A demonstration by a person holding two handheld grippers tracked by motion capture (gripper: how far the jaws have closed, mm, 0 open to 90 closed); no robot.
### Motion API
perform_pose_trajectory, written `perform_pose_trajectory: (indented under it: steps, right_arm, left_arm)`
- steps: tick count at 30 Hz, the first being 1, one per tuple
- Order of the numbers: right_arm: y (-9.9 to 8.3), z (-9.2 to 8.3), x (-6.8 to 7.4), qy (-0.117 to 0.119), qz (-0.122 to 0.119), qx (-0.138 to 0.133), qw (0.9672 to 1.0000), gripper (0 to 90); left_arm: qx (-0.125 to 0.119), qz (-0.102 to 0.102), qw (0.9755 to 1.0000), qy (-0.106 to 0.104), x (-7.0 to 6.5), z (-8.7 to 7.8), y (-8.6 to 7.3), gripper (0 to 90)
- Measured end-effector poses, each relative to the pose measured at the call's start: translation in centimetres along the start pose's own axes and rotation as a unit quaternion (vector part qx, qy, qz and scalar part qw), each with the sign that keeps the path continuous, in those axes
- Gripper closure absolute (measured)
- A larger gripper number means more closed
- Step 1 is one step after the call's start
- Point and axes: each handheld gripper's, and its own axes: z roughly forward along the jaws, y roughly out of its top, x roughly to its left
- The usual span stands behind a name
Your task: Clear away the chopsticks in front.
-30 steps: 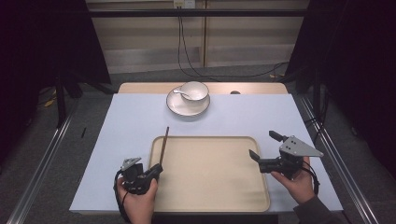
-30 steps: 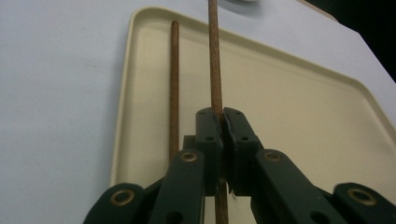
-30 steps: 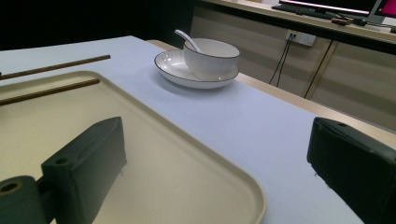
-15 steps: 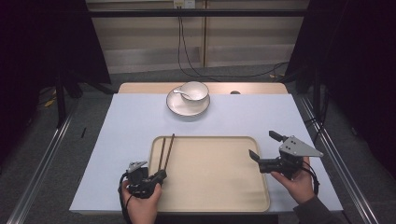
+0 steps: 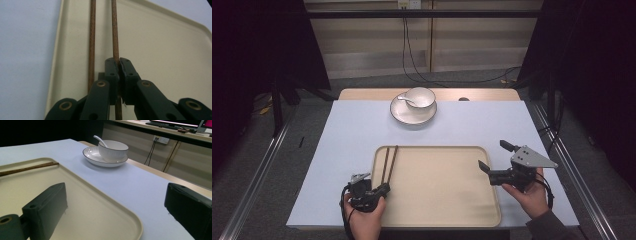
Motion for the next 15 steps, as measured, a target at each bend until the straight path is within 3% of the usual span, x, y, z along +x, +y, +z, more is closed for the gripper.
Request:
perform_pose_trajectory:
  steps: [5,7,10,11,15]
  right_arm:
    - [0.05,-0.04,0.11,-0.002,0.0,-0.002,1.0,4.0]
    - [0.04,-0.06,0.13,-0.002,0.0,-0.001,1.0,4.0]
    - [0.03,-0.07,0.11,-0.003,0.0,-0.001,1.0,3.9]
    - [0.02,-0.07,0.11,-0.003,0.0,0.0,1.0,4.0]
    - [0.0,-0.19,0.07,-0.003,0.002,0.002,1.0,3.8]
  left_arm:
    - [0.002,0.001,1.0,0.008,0.06,-0.08,-0.21,85.4]
    - [0.005,0.005,1.0,0.002,0.18,0.0,-0.19,85.4]
    - [0.004,0.001,0.9999,0.013,-0.01,0.18,-0.22,85.1]
    - [0.007,0.007,0.9999,0.005,0.05,0.25,-0.18,84.9]
    - [0.007,0.013,0.9999,0.007,-0.12,0.4,-0.14,84.6]
